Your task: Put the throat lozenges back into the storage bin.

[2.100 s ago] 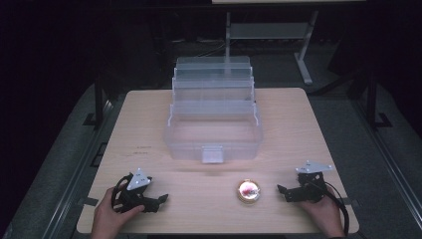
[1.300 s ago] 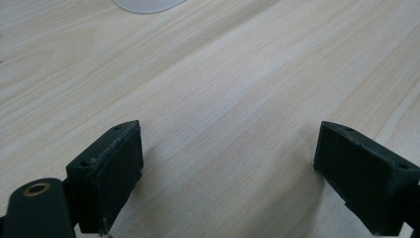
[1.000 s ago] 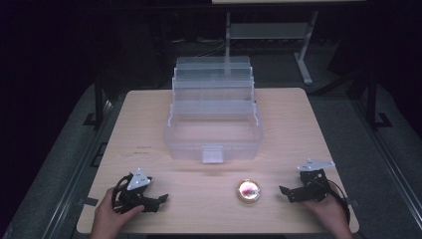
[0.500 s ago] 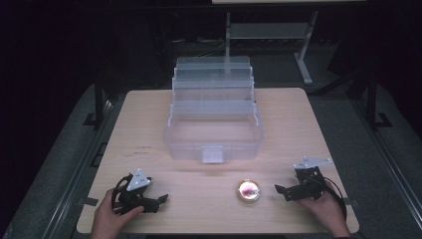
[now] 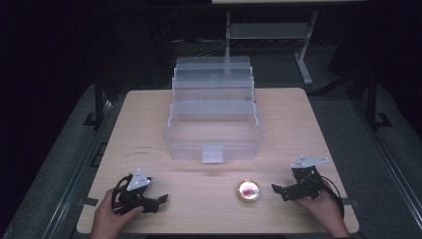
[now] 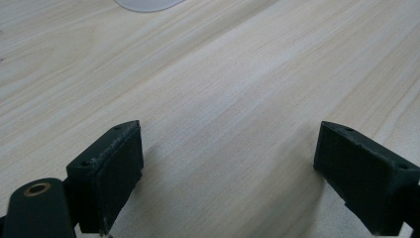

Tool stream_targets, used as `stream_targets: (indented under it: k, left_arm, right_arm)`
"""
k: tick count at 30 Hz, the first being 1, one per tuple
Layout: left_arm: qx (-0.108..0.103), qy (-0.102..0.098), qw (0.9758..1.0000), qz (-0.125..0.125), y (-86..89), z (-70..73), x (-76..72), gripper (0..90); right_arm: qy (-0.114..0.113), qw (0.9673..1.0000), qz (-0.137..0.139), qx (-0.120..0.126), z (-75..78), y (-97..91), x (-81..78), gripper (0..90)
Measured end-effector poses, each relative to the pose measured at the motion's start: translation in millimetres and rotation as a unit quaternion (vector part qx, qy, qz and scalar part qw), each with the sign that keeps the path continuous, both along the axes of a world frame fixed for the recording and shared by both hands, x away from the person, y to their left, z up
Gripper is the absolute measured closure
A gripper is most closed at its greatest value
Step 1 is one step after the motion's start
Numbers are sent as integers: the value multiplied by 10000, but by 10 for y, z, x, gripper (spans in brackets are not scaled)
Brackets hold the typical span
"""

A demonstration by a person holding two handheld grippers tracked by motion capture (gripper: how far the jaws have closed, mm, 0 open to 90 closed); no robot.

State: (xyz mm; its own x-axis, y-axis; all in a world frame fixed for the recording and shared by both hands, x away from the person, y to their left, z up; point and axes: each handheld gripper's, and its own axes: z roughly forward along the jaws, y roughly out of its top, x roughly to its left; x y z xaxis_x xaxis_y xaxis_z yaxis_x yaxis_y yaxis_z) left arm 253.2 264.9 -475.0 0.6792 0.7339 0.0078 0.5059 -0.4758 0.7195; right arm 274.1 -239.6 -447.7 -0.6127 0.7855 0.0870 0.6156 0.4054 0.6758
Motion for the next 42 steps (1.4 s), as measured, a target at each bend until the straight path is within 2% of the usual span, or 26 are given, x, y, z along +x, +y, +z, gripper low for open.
stream_targets:
  k: [22,42]
  left_arm:
    - [2,2,10000,-1,0,0,0,109]
    - [-4,9,10000,5,-1,0,-1,109]
  right_arm:
    - [57,9997,232,-42,47,152,-12,0]
    - [21,9983,562,-128,96,364,-2,0]
